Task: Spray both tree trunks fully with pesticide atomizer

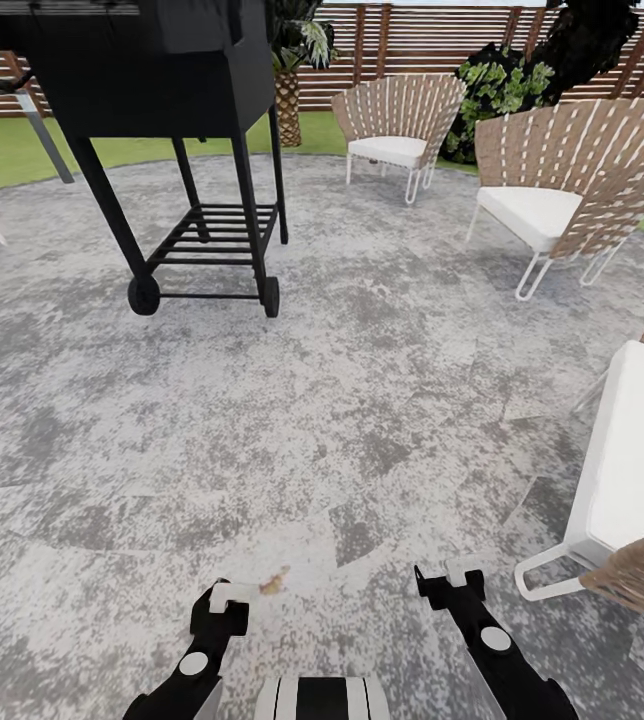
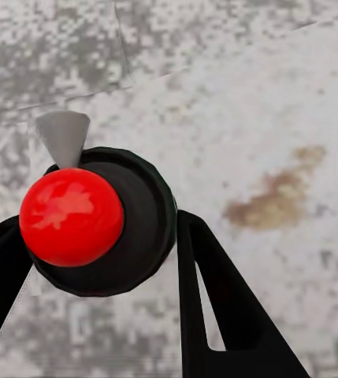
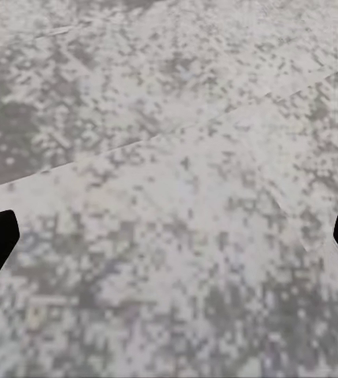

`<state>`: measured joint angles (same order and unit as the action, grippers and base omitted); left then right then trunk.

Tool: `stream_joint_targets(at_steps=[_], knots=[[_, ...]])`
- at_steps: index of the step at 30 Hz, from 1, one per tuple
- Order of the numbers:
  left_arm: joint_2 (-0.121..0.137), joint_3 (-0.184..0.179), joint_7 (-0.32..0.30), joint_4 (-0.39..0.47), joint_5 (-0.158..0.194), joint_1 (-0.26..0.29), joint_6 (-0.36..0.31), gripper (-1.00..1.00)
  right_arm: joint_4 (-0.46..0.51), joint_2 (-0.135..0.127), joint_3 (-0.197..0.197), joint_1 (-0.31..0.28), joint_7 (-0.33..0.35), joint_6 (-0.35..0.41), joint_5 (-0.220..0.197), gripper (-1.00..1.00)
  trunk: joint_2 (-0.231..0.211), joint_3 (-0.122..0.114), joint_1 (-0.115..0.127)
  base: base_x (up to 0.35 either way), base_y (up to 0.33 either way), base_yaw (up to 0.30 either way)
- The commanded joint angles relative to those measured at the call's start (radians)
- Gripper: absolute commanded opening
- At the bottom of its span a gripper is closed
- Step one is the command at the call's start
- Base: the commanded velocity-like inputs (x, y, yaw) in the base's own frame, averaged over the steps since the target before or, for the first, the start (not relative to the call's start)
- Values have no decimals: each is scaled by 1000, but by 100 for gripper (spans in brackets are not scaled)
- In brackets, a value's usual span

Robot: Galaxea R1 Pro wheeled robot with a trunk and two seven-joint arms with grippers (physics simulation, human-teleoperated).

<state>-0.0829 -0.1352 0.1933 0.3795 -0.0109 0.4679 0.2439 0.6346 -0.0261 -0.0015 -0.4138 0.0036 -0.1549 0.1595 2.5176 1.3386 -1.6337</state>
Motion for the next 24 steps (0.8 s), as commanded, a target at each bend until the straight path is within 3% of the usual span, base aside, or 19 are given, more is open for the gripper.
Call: stream_joint_targets(at_steps=[1,8,24], knots=[[0,0,0,0,0,0,0,-100,0,0,0,0,0,0,0,100,0,0,0,0,0,0],[0,0,0,1,0,0,0,-100,0,0,0,0,0,0,0,100,0,0,0,0,79,0],[0,0,1,2,0,0,0,-100,0,0,0,0,1,-2,0,100,0,-13,0,0,304,0]])
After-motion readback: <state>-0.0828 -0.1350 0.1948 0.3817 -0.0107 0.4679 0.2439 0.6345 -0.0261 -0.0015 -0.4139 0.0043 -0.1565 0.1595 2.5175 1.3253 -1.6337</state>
